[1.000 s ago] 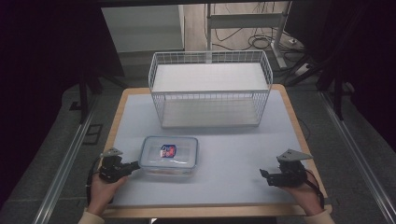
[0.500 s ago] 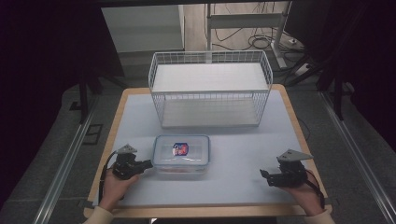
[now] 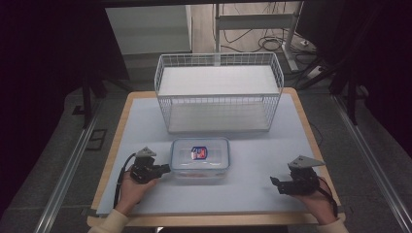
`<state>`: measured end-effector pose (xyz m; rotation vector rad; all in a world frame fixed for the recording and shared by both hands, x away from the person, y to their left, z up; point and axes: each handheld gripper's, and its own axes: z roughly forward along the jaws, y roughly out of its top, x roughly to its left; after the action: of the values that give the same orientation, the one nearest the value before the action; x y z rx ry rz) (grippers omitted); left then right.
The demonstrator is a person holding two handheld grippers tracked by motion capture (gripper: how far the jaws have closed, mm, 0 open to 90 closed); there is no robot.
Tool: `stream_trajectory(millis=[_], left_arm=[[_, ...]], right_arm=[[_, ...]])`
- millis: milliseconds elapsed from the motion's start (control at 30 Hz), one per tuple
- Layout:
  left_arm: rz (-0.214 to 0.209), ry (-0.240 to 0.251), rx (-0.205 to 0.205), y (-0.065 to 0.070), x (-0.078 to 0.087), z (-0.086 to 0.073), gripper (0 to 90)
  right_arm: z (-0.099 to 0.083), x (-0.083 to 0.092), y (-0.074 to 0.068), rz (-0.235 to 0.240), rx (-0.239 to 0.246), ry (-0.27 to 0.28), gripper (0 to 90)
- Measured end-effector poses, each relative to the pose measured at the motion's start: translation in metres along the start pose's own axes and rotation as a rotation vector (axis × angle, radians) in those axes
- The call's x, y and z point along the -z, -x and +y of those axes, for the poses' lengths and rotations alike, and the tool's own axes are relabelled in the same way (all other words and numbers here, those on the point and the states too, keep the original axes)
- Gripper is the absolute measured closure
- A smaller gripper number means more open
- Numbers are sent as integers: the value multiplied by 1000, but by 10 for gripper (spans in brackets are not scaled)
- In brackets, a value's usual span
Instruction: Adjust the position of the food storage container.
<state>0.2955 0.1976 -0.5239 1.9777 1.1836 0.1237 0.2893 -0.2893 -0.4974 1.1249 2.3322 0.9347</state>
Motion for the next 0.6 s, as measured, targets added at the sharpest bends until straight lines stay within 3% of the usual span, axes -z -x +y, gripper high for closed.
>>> stream_trajectory(millis=[267,467,600], left_arm=[[-17,-6,-17,11,-13,8,895],[-38,-4,-25,10,-13,8,890],[-11,5,-16,6,-7,4,886]], right_arm=[[0,0,0,1,0,-1,157],[0,0,0,2,3,-2,157],[0,2,0,4,4,8,157]])
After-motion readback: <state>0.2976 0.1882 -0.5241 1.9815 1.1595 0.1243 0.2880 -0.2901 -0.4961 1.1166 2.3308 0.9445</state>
